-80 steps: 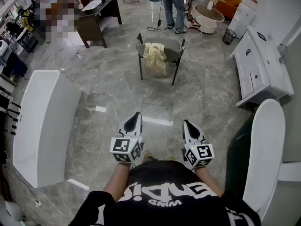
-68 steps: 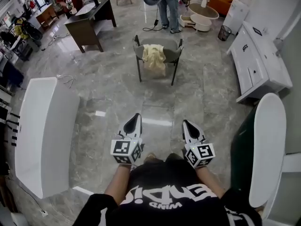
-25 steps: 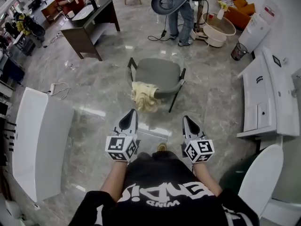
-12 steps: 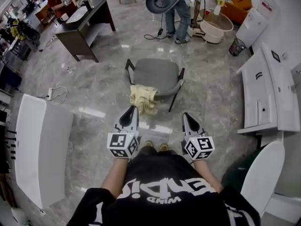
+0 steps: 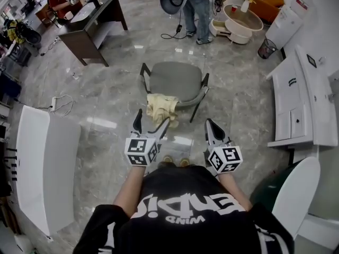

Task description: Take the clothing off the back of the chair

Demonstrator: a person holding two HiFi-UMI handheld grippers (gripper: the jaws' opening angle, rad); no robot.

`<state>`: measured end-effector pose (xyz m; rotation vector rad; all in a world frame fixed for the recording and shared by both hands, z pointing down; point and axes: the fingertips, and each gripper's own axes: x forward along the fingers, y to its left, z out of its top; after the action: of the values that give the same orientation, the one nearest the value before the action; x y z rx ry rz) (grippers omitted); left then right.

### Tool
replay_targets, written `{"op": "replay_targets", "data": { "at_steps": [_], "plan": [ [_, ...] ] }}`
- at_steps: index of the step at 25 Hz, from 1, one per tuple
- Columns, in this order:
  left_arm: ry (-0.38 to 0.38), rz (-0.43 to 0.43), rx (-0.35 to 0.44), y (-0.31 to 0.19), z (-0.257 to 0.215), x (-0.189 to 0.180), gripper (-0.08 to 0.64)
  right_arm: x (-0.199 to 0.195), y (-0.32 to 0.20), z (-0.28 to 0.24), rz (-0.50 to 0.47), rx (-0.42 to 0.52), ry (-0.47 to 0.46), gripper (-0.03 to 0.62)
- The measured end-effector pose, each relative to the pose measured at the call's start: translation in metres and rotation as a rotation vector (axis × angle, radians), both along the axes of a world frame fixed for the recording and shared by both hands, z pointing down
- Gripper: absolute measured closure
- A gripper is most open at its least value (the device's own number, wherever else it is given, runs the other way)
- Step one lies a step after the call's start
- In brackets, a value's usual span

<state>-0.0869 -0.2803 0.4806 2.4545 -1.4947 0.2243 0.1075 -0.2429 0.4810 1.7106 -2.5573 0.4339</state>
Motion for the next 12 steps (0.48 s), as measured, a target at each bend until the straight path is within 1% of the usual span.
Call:
{"op": "replay_targets", "data": {
  "at_steps": [3,8,12],
  "plan": [
    [-0.024,0.008,-0.046,-0.011,0.023,0.0,0.091,0.001,-0.005,0.001,0.008,-0.004,0.005,0.578],
    [-0.076,0.026,-0.133,-0.035,0.078,0.0,0.077,0.007,-0.01,0.006,0.032,-0.023,0.02,0.578],
    [-0.109,0.024,-0.206,-0.06,0.123,0.004,0.044,0.016,-0.012,0.009,0.059,-0.038,0.036,0.578]
  ]
}}
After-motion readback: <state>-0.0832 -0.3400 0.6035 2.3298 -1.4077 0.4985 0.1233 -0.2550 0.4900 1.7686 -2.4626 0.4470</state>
